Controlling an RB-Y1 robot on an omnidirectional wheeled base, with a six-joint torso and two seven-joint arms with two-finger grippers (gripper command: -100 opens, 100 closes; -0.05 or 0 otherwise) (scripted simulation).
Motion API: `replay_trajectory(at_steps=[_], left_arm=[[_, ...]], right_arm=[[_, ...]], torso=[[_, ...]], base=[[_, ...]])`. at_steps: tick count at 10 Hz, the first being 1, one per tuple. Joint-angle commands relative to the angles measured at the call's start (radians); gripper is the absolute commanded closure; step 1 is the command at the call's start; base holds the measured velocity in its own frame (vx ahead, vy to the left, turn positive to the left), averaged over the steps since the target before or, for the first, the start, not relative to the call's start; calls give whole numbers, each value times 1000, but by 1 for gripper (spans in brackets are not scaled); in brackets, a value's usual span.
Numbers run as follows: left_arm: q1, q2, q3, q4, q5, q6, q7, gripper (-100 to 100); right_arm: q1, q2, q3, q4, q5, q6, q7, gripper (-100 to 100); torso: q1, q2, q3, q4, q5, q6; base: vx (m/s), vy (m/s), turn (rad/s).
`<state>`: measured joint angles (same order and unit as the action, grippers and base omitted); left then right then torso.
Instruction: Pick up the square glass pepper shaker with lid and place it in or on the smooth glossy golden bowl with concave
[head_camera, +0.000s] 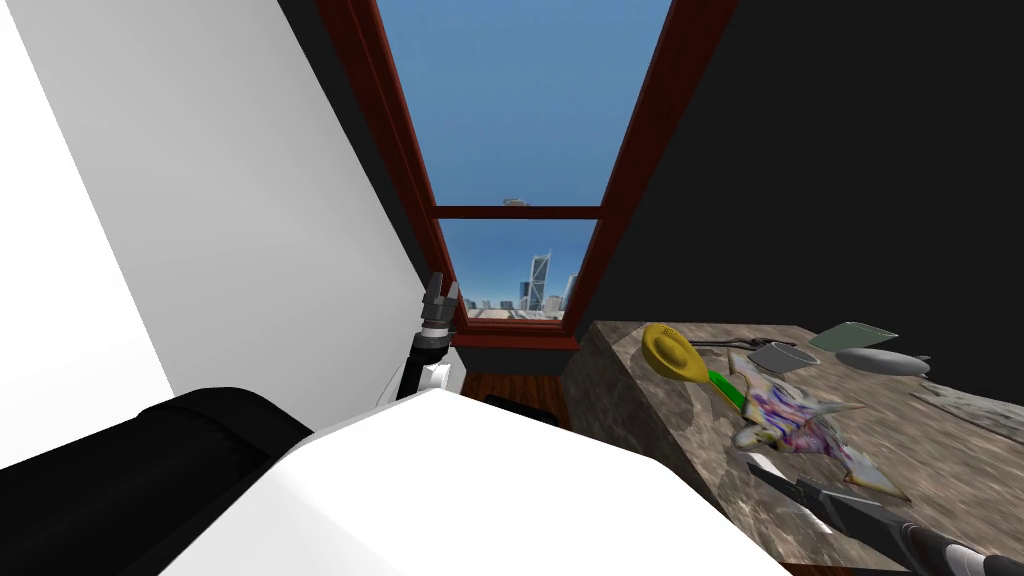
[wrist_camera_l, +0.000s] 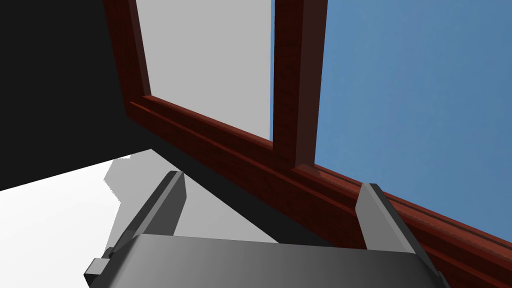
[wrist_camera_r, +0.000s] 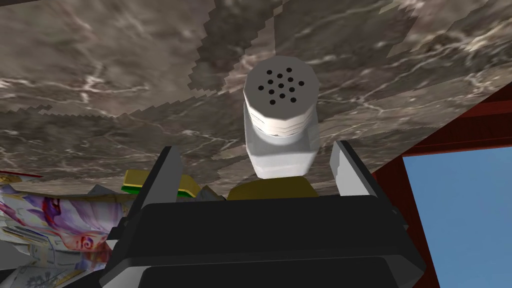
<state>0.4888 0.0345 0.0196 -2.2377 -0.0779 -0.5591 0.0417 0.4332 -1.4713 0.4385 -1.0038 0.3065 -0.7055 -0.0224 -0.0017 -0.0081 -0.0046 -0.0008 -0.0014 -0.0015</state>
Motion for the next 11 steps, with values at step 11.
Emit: replay_trajectory(at_steps=[11], left_arm=[[0,0,0,0,0,0,0,0]], right_arm=[[-50,120,-48,310,81,-221,76,-100]], torso=[[2,-1,-1,0,0,0]], base=[[37,33,-2]])
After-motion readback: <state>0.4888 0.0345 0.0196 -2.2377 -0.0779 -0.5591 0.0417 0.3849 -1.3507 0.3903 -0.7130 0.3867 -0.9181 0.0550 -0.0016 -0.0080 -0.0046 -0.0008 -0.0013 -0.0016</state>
